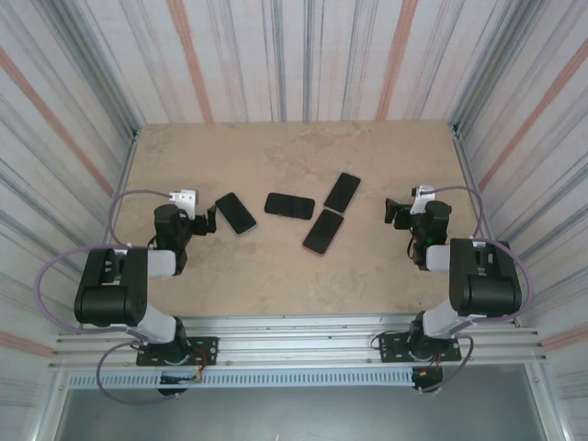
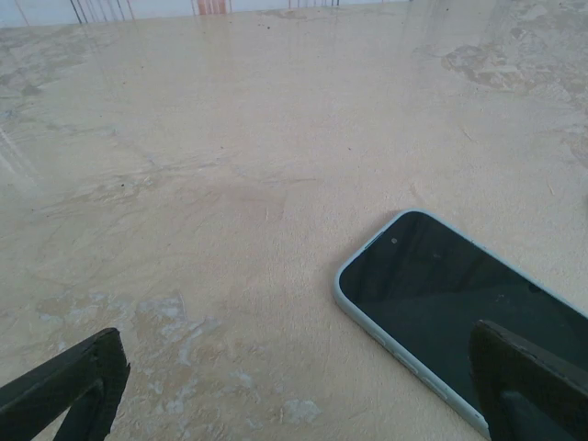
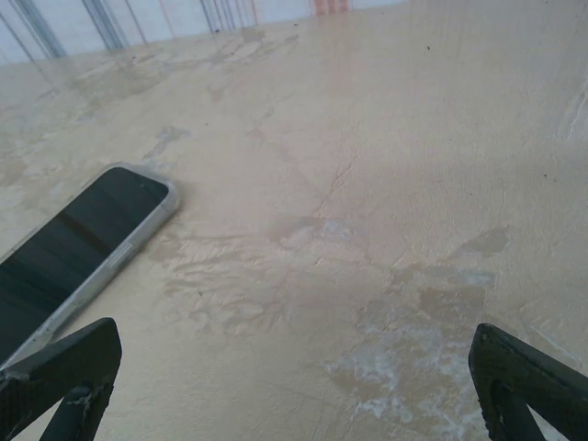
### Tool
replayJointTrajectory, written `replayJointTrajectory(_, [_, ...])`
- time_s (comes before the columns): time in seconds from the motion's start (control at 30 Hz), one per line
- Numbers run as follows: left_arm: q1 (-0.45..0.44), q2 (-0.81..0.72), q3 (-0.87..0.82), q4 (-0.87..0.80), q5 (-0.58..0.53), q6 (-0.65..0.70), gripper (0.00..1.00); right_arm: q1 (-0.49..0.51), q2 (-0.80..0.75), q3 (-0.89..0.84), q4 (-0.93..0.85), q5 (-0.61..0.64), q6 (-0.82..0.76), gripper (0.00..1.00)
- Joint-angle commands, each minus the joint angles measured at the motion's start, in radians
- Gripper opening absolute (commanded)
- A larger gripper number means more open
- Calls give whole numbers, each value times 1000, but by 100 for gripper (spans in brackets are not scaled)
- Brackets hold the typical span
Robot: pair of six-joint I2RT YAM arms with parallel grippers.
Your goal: Take the phone out of the phone case
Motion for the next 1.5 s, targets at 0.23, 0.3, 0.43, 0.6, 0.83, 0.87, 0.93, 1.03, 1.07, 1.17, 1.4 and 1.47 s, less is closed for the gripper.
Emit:
replayJointTrajectory(0.23, [8, 3, 15, -3, -14, -7, 99, -4, 6, -3, 2, 2, -22, 99])
replayJointTrajectory(0.3, [8, 3, 17, -2, -14, -7, 99, -4, 7, -5, 2, 2, -22, 99])
replayJointTrajectory(0.43, [8, 3, 17, -2, -13, -7, 99, -5, 7, -3, 1, 1, -22, 99])
replayJointTrajectory(0.6, [7, 4, 17, -3, -14, -7, 99, -4, 9, -4, 2, 2, -22, 99])
replayJointTrajectory(0.83, [5, -13, 6, 12, -12, -4, 99, -6, 2, -8, 9, -4, -22, 99])
replayJointTrajectory(0.87, [-4, -40, 2, 2, -38, -1, 99, -6, -10, -7, -4, -9, -23, 99])
replayJointTrajectory(0.93, [-30, -117, 11, -76, -103, 7, 99, -4, -48, 0, -47, -9, -25, 99])
replayJointTrajectory(1.03, [-57, -238, 58, -257, -152, 4, 98, -4, -141, 34, -189, -24, -31, 99])
replayJointTrajectory(1.07, [-69, -275, 78, -322, -160, -7, 99, -4, -174, 51, -243, -34, -32, 99])
replayJointTrajectory(1.17, [-99, -362, 140, -501, -187, -48, 99, -6, -271, 72, -341, -65, 2, 99])
replayJointTrajectory(1.4, [-146, -430, 333, -922, -207, -325, 99, 4, -428, 183, -626, -247, 67, 99])
replayJointTrajectory(1.47, [-165, -410, 389, -1024, -213, -417, 99, 20, -449, 236, -718, -303, 70, 99])
